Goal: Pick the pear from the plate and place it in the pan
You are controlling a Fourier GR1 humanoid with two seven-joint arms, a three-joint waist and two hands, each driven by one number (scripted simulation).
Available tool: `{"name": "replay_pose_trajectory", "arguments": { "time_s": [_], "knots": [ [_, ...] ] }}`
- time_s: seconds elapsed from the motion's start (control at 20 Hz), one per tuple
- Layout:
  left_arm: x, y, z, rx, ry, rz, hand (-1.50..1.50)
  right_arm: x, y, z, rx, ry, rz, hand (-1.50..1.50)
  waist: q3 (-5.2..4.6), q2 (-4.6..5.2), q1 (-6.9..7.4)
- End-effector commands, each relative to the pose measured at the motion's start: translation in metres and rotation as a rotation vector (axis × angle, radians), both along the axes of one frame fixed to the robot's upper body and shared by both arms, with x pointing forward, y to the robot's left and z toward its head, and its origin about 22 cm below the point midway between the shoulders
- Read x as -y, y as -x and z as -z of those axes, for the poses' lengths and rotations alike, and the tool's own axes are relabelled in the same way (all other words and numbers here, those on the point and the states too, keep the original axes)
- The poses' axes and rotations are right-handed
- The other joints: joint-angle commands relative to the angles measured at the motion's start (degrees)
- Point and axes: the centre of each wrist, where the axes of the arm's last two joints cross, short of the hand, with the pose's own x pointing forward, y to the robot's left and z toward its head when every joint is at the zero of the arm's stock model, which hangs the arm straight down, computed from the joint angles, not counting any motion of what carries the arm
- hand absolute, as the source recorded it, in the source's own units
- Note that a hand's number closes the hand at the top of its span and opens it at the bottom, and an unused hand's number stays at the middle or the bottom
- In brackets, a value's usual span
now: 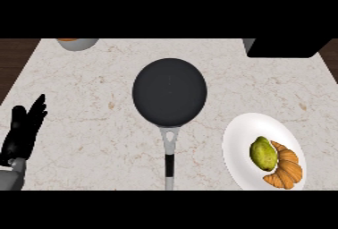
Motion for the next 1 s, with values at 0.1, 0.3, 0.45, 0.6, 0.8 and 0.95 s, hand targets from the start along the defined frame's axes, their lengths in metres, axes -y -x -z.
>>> {"name": "replay_pose_trajectory", "arguments": {
  "time_s": [0.1,0.3,0.45,0.6,0.8,0.95],
  "knots": [
    [0.013,-0.015,0.001,0.003,-0.015,0.006,0.00,0.009,-0.038,-0.043,-0.174,0.249,-0.220,-1.50,0.05,0.17,0.25],
    [-0.009,-0.008,-0.012,-0.001,0.001,-0.001,0.00,-0.013,-0.042,-0.044,-0.242,0.335,-0.337,-1.50,0.01,-0.14,-0.07],
    [0.012,-0.003,0.000,-0.002,0.003,-0.005,0.00,-0.030,-0.052,-0.042,-0.290,0.401,-0.385,-1.50,0.03,-0.21,0.01],
    [0.013,-0.016,-0.008,-0.018,-0.002,0.003,0.00,-0.061,-0.070,-0.038,-0.306,0.391,-0.468,-1.50,0.03,-0.13,-0.21],
    [0.004,0.000,0.010,-0.012,0.014,-0.003,0.00,-0.054,-0.065,-0.025,-0.341,0.398,-0.457,-1.50,0.03,-0.17,-0.29],
    [-0.004,-0.023,0.000,0.000,0.017,0.007,0.00,-0.076,-0.072,-0.032,-0.337,0.414,-0.450,-1.50,0.01,-0.12,-0.55]
  ]
}}
